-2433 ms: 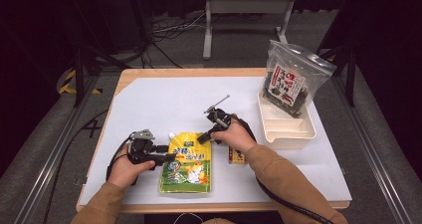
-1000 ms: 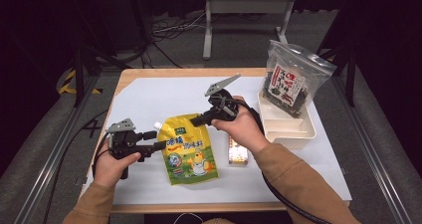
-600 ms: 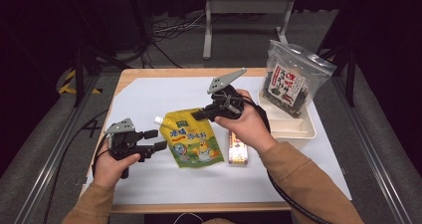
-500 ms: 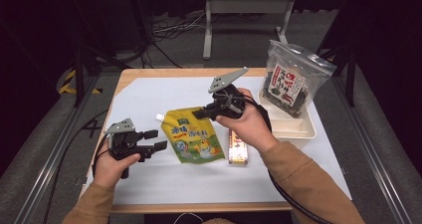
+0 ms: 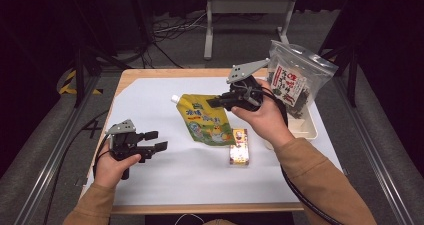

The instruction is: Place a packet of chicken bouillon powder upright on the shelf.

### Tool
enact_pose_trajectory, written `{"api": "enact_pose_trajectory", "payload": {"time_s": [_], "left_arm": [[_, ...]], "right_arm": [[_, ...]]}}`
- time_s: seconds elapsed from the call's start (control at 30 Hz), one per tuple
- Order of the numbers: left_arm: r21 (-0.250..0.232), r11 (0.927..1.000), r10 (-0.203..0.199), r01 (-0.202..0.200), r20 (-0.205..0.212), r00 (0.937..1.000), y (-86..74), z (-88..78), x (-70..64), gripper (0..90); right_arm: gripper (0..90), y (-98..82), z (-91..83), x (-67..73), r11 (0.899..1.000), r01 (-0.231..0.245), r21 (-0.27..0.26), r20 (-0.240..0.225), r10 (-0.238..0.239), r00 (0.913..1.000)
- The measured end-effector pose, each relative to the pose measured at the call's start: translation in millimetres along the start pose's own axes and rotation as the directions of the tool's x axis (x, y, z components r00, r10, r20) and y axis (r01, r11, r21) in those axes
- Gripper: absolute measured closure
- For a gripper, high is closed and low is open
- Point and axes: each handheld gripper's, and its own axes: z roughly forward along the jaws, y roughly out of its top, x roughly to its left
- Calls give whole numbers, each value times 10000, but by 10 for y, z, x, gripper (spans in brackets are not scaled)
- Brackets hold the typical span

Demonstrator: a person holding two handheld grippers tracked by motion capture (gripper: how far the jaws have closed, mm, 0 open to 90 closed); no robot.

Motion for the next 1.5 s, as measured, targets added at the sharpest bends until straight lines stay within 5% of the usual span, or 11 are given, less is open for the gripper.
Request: {"api": "enact_pose_trajectory", "payload": {"time_s": [0.97,1.5], "left_arm": [[136,9995,-295,297,-145,9995,-104,44,124,338],[149,9991,-401,404,-182,9990,-115,51,140,338]], "right_arm": [[900,-122,-947,-220,9950,550,-828,1181,-450,9920],[900,-247,-1334,-302,9941,425,-1001,1735,-247,9845]]}}
